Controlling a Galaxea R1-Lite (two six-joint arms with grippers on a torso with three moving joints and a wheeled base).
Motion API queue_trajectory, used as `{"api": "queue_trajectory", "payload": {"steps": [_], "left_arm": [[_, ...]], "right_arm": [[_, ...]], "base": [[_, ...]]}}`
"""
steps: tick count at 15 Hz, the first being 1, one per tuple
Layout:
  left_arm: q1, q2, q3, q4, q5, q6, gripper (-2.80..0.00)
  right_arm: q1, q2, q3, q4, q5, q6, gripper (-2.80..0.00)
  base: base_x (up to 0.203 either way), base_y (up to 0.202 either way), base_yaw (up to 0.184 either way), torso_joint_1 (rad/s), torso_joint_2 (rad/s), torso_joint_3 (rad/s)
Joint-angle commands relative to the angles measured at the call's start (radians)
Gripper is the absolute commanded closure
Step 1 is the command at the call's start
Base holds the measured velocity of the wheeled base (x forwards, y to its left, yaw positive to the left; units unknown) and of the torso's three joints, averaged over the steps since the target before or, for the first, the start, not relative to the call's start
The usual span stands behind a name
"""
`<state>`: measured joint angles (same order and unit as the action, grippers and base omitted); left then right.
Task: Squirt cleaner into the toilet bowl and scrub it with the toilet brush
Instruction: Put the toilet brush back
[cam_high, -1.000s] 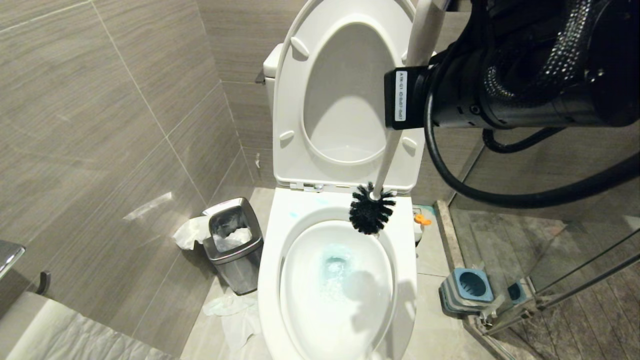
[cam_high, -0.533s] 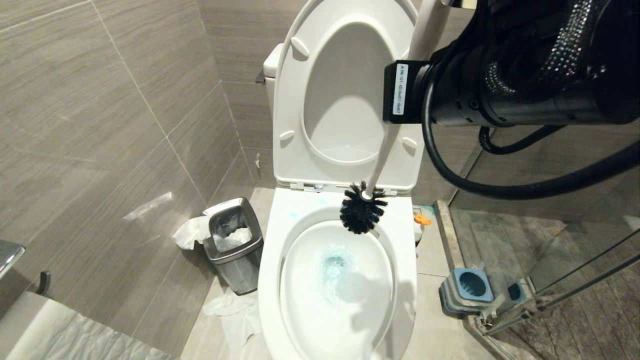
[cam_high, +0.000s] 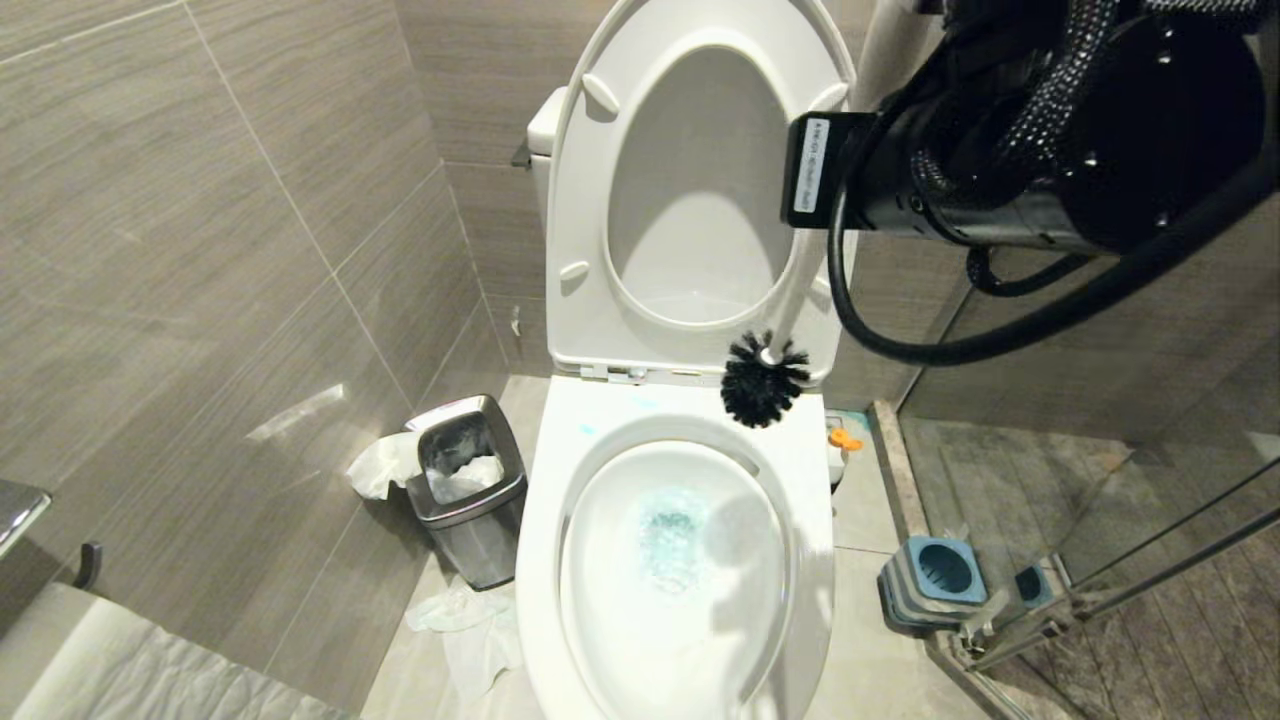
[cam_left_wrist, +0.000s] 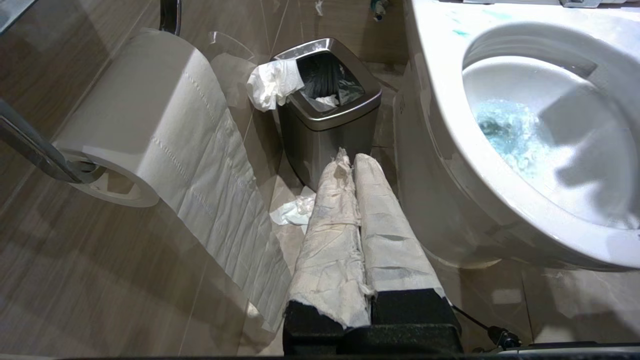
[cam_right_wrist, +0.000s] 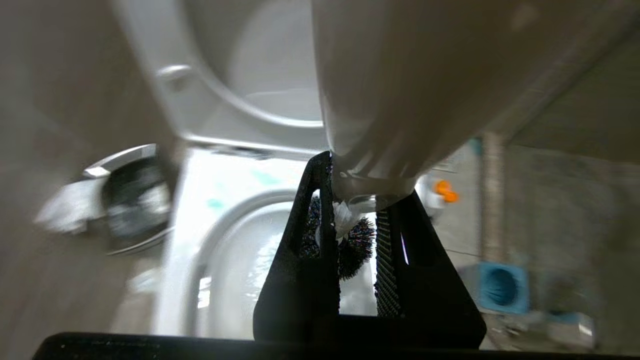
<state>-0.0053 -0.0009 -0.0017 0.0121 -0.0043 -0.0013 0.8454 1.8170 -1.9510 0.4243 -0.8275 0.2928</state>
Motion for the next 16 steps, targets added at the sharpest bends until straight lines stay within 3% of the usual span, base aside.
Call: {"api": "queue_trajectory", "payload": {"steps": [1, 3, 6, 9, 13, 16], "left_arm": [[-0.001, 0.001, 0.000, 0.002, 0.000, 0.000, 0.00], [-0.001, 0.001, 0.000, 0.000, 0.000, 0.000, 0.00], [0.001, 0.001, 0.000, 0.000, 0.000, 0.000, 0.00], [0.000, 0.001, 0.000, 0.001, 0.000, 0.000, 0.00], [0.000, 0.001, 0.000, 0.000, 0.000, 0.000, 0.00], [0.001, 0.001, 0.000, 0.001, 0.000, 0.000, 0.00]], "right_arm": [[-0.098, -0.020, 0.043, 0.004, -0.026, -0.007, 0.00], [-0.158, -0.067, 0.116, 0.003, -0.020, -0.020, 0.00], [-0.273, -0.138, 0.264, -0.002, 0.051, -0.026, 0.00], [-0.438, -0.177, 0.419, -0.034, 0.126, -0.027, 0.00], [-0.588, -0.113, 0.677, -0.368, 0.166, -0.047, 0.00], [-0.672, -0.053, 0.927, -0.711, 0.268, -0.087, 0.00]], "base": [[0.000, 0.000, 0.000, 0.000, 0.00, 0.000], [0.000, 0.000, 0.000, 0.000, 0.00, 0.000], [0.000, 0.000, 0.000, 0.000, 0.00, 0.000], [0.000, 0.000, 0.000, 0.000, 0.00, 0.000], [0.000, 0.000, 0.000, 0.000, 0.00, 0.000], [0.000, 0.000, 0.000, 0.000, 0.00, 0.000]]}}
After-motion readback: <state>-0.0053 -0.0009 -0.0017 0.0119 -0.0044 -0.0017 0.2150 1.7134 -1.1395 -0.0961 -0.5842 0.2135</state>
